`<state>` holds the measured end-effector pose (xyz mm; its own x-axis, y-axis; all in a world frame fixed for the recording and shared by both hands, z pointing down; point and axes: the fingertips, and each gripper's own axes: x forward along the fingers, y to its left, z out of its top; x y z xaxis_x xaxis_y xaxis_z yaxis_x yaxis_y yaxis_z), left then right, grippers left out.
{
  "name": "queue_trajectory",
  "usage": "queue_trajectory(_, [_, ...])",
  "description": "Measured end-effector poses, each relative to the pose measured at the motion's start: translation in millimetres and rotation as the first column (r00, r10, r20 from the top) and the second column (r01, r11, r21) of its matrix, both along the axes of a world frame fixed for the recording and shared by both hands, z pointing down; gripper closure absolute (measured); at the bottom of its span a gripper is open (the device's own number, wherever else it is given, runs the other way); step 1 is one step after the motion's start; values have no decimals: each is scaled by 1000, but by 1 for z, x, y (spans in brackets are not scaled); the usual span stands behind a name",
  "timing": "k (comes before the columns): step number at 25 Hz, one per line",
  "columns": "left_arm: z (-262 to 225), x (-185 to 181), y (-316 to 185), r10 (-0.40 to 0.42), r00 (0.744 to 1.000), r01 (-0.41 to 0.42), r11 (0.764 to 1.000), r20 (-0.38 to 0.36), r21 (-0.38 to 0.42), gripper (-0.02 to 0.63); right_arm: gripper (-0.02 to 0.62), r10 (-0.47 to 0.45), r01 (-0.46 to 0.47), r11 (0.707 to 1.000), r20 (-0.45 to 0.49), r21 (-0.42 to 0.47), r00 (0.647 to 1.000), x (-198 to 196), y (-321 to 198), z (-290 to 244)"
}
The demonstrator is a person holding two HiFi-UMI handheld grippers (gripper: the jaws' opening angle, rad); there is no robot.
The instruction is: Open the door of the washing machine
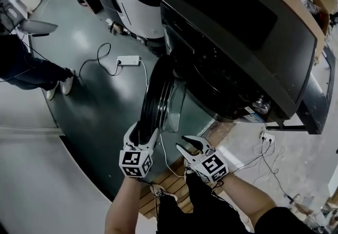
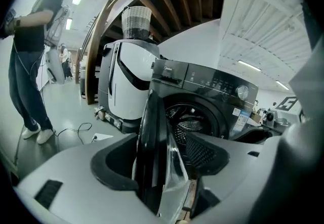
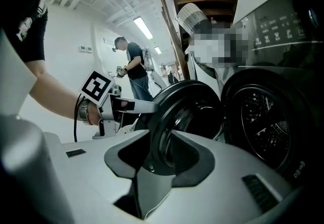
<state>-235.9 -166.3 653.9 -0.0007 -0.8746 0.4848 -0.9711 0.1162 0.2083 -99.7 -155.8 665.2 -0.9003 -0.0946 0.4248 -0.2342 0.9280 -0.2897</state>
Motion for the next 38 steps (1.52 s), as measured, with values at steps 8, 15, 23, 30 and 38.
queue_trajectory(8, [1,-51,5,-61,997,62,998,57,-15,307,457,101,-103,993,38,55,994,-17,-50,-23])
queue_trajectory(15, [2,-80,4,-134,988,137,990,81,-22,307,460,173,-180,979,77,95,982,-31,-89,-45])
queue_trajectory(23, [4,-100,2,-174,979,178,983,104,-39,307,469,177,-184,976,67,115,982,-39,-100,-44])
queue_trajectory(30, [-2,-106,9,-204,972,209,977,114,-36,307,479,169,-174,980,66,97,984,-46,-92,-44])
queue_trajectory(38, [-26,-93,34,-197,970,200,980,146,-7,307,488,176,-184,978,82,102,981,-45,-88,-60])
